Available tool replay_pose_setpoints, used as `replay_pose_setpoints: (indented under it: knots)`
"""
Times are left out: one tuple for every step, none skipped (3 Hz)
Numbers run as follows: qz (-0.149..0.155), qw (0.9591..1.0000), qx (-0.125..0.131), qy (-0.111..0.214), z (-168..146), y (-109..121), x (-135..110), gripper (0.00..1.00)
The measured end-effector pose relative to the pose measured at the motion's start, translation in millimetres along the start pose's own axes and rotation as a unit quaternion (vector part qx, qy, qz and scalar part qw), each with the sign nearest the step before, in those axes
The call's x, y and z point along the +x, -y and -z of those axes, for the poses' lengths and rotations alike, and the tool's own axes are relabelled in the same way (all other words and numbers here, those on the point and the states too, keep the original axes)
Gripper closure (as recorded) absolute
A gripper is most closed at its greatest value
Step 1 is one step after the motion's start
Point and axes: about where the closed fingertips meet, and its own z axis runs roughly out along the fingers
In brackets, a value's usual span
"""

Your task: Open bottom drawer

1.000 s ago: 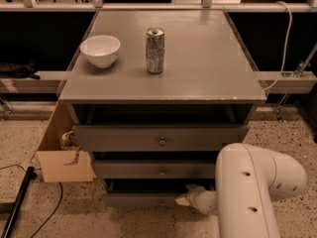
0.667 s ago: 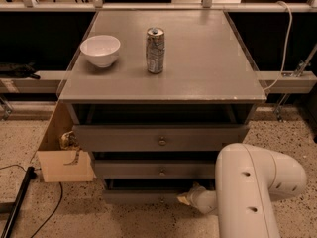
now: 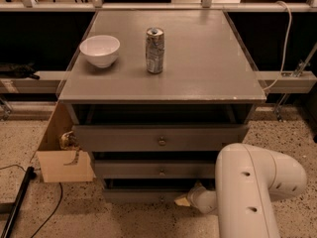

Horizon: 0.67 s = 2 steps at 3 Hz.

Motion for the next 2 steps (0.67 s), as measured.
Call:
replay_pose_setpoints:
  knots:
    - [-0.002,1.0000,-0.002,0.005,2.2,-1.6,3.6,0.37]
    - [-0.030,0.9993,-0.014,0.014,15.0,-13.7,20.8,0.61]
